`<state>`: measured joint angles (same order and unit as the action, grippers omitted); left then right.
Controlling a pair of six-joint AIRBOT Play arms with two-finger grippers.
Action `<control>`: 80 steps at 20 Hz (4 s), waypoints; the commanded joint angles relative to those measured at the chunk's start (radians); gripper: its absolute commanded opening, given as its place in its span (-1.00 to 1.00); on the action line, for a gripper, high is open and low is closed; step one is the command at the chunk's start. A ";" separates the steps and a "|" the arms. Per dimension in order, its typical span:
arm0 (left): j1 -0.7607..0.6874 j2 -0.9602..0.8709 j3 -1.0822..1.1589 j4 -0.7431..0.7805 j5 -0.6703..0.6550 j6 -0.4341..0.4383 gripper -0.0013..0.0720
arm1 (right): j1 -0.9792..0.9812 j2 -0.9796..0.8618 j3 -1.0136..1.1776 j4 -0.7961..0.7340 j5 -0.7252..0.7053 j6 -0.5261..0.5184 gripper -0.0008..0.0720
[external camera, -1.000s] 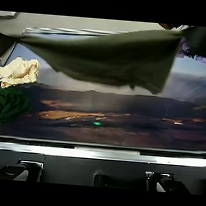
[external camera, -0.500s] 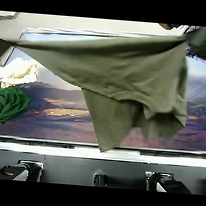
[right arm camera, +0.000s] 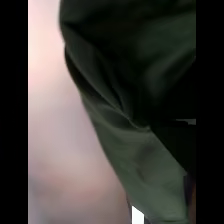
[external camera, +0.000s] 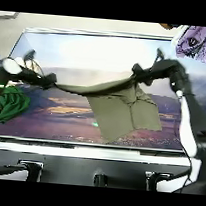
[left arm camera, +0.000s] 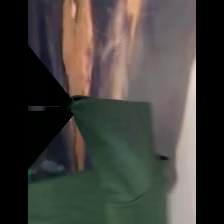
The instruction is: Fold the clothes and pants, and hang the long-sleeved shirts on hangers.
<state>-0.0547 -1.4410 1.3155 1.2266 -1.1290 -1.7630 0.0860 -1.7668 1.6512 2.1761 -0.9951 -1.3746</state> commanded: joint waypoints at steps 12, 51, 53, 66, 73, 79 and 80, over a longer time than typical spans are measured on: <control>-0.020 -0.123 -0.014 -0.011 0.003 0.008 -0.93 | -0.554 0.287 -0.294 -0.023 -0.404 -0.385 0.37; -0.032 -0.130 -0.015 -0.014 -0.020 0.008 -0.93 | -0.588 0.245 -0.226 0.023 -0.407 -0.343 0.32; -0.032 -0.131 -0.015 -0.014 -0.024 0.008 -0.92 | -0.560 0.350 -0.474 0.054 -0.365 -0.367 0.33; -0.032 -0.131 -0.015 -0.014 -0.023 0.008 -0.92 | -0.111 0.628 -1.192 0.173 0.031 -0.283 0.64; -0.032 -0.131 -0.014 -0.014 -0.023 0.008 -0.92 | 0.008 0.591 -1.184 0.274 0.209 -0.233 -0.65; -0.001 -0.073 0.126 -0.026 -0.024 0.121 -0.93 | -0.053 0.637 -0.794 0.148 0.090 -0.224 -0.91; 0.014 -0.044 0.199 -0.025 -0.024 0.126 -0.93 | -0.092 0.650 -0.674 0.135 0.046 -0.214 -0.91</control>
<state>-0.0639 -1.5299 1.4025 1.2068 -1.1553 -1.6939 0.0498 -1.1450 0.7403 2.3596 -0.8631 -1.6157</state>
